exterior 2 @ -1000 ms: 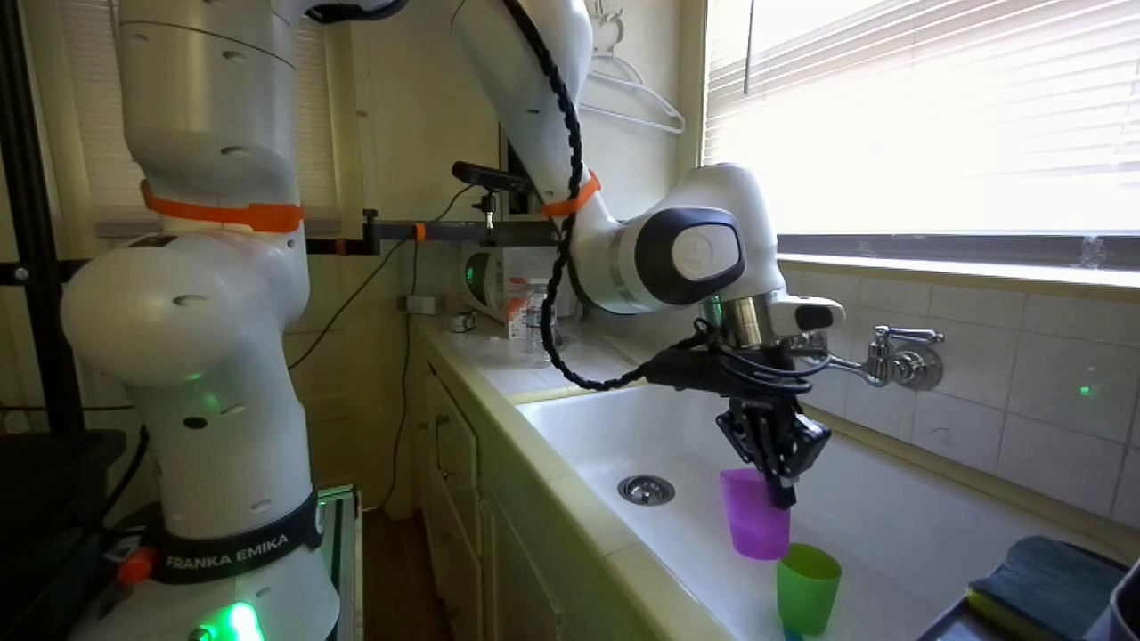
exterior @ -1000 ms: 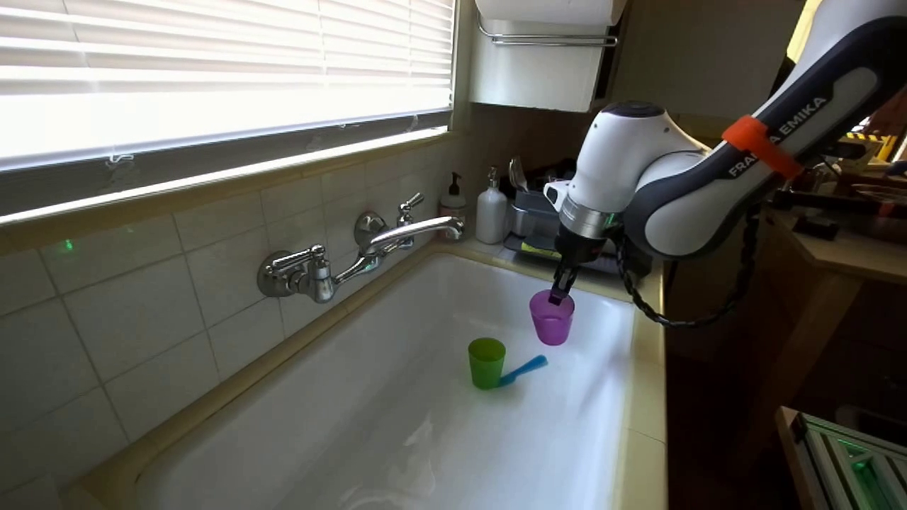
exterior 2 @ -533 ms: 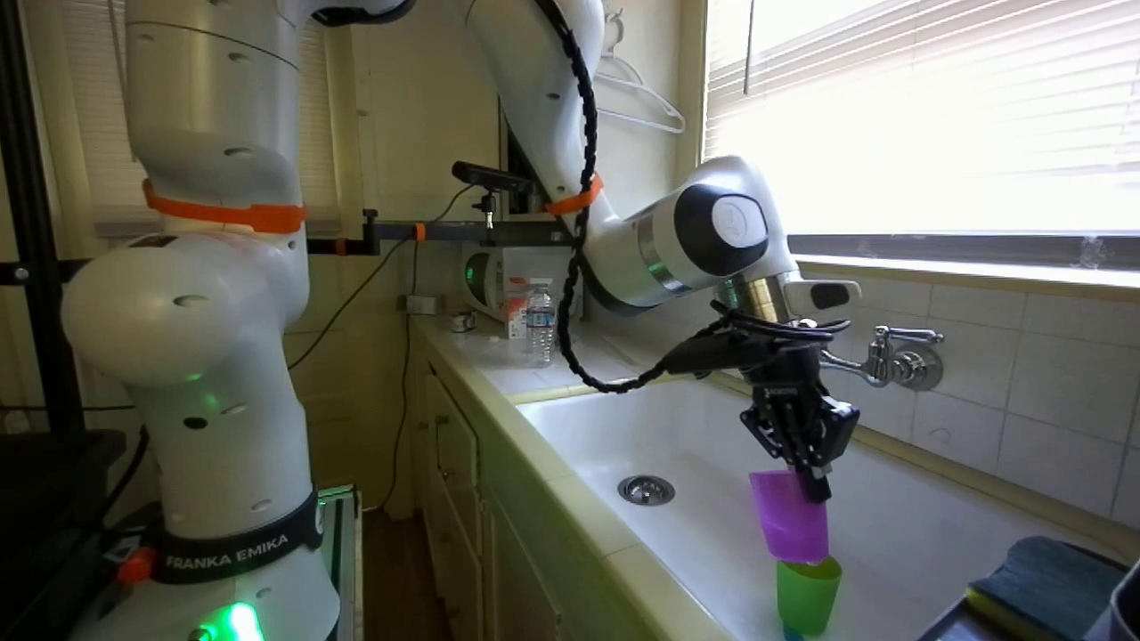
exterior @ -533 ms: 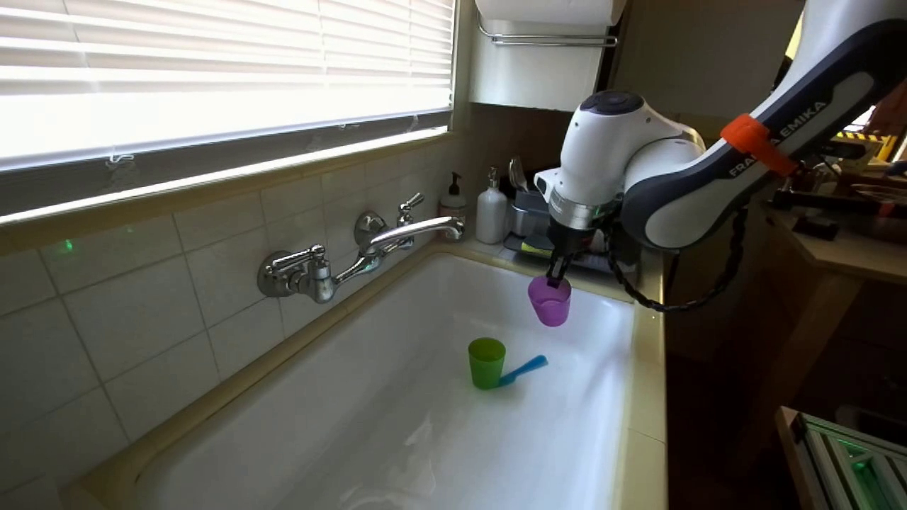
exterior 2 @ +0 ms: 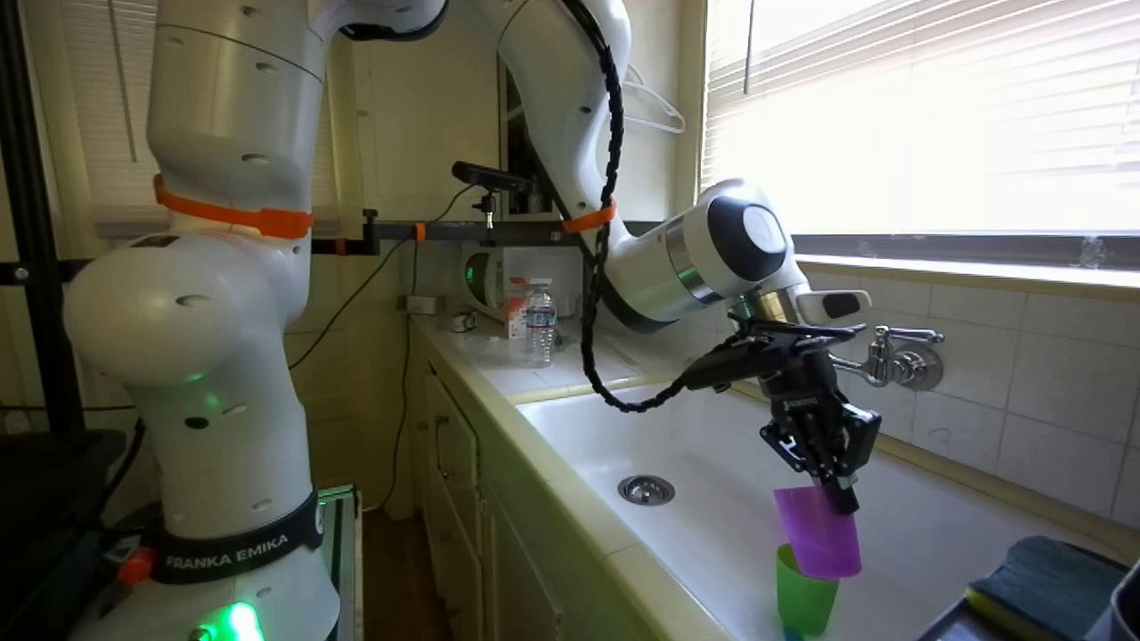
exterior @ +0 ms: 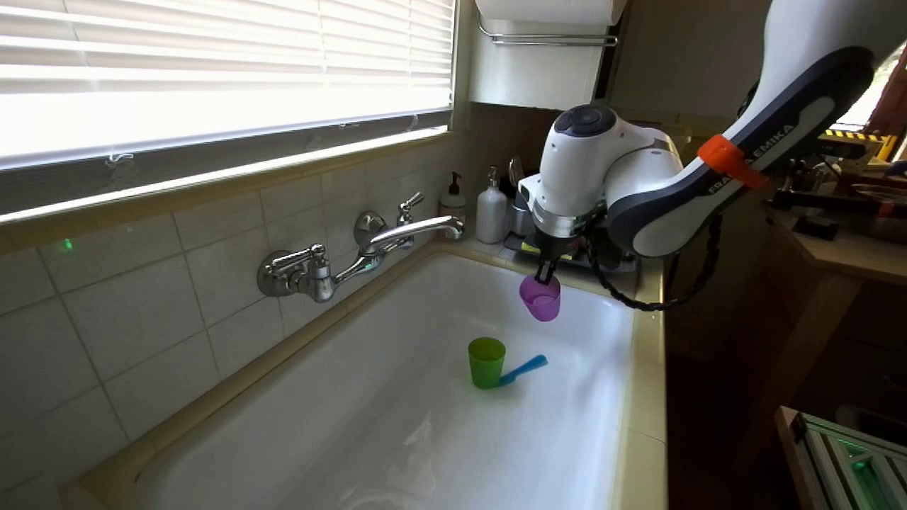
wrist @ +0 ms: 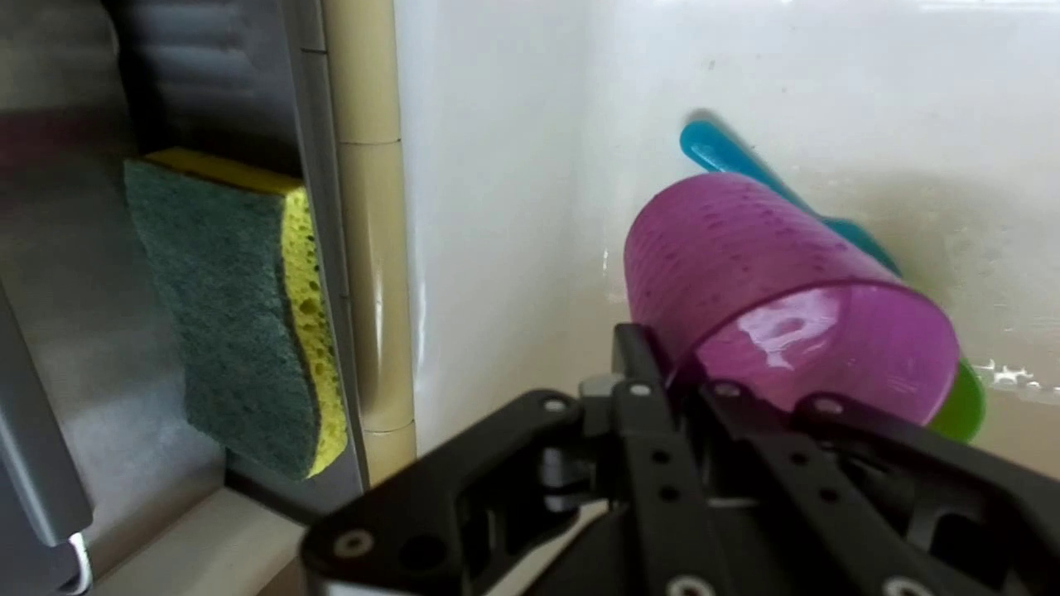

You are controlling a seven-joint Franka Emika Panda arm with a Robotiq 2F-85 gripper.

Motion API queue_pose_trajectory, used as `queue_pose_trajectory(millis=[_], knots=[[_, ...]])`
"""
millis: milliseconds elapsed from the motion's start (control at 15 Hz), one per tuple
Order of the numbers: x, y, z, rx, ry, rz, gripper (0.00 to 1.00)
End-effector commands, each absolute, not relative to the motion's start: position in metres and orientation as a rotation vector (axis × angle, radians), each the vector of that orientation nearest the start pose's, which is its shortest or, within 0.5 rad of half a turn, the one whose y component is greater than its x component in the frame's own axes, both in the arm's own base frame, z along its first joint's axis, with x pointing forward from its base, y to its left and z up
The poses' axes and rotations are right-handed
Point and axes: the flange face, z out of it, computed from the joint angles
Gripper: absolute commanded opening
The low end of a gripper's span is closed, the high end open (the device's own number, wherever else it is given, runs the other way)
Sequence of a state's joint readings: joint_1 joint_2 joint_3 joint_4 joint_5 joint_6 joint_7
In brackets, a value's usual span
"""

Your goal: Pour the water that is in the purple cup into the green cup

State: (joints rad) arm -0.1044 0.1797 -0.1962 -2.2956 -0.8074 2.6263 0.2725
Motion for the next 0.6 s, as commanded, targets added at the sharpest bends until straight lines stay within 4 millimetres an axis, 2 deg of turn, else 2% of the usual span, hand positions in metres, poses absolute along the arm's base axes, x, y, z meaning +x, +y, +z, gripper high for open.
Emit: queue_pose_trajectory(millis=[0, 533], knots=[[0.536, -0.137, 0.272, -3.682, -0.25, -0.213, 0.01], [0.551, -0.123, 0.256, -3.776, -0.377, -0.118, 0.01]])
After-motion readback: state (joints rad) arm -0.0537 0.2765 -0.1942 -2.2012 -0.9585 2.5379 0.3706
